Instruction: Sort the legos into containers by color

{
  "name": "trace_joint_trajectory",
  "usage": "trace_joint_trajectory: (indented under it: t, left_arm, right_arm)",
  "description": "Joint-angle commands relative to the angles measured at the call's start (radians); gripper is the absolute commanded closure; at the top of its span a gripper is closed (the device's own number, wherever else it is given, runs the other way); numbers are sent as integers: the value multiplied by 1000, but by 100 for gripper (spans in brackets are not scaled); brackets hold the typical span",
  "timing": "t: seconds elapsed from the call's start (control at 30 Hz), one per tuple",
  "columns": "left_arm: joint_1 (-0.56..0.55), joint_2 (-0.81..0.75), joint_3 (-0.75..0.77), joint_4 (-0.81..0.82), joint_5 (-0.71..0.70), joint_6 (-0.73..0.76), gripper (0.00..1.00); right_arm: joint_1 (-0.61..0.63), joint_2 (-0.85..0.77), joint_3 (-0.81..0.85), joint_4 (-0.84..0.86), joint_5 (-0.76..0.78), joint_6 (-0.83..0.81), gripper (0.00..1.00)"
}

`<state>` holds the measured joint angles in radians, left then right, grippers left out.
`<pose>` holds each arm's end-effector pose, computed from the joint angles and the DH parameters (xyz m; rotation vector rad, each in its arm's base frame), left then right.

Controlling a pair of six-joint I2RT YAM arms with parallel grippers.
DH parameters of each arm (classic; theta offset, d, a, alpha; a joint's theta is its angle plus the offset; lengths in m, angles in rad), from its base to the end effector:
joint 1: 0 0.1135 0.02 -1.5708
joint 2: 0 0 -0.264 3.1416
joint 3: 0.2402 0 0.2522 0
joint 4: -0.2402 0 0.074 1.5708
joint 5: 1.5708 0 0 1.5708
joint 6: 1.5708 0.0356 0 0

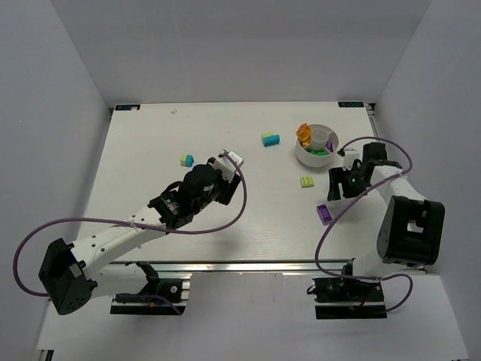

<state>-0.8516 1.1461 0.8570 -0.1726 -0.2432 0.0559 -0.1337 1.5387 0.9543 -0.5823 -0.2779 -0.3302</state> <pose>0.1779 -0.1902 0.2934 0.7486 1.8841 -0.2574 0.2902 -0.0292 0.1927 -0.3389 2.6564 0.2383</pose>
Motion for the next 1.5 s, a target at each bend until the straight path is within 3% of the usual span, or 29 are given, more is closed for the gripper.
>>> trace_joint_trajectory:
  t: [0.0, 0.13, 0.27, 0.43, 0.63, 1.13, 1.17, 1.27, 1.3, 1.4, 1.47]
  left_arm:
    - [3, -19, 10, 5, -4, 5, 36]
    - [3, -13, 10, 5, -2, 5, 36]
    - [3, -5, 8, 4, -7, 7, 36]
    - [3, 4, 8, 2, -16, 10, 36]
    - [3, 6, 10, 2, -13, 12, 36]
    - [3, 0, 10, 2, -15, 13, 36]
    - [3, 0, 8, 2, -15, 13, 36]
    - [3, 0, 8, 2, -16, 13, 36]
    - [3, 1, 8, 1, -18, 13, 36]
    - [3, 3, 7, 2, -19, 13, 36]
    - [3, 3, 7, 4, -22, 10, 36]
  right_arm:
    - [37, -86, 12, -56, -187, -138, 26]
    - [112, -111, -45, -27, -162, -153, 28]
    - [207, -82, -74, 33, -41, -116, 28]
    - [261, -42, -75, 84, 141, -47, 26]
    - [296, -40, -97, 121, 252, -26, 26]
    - [321, 12, -120, 62, 213, -12, 37]
    - [322, 14, -120, 64, 215, -12, 40]
    - [321, 15, -111, 67, 213, -17, 61]
    - [322, 17, -108, 67, 212, -18, 75]
    - [316, 0, -60, 62, 203, -29, 100]
    - [303, -46, 2, 58, 169, -38, 100]
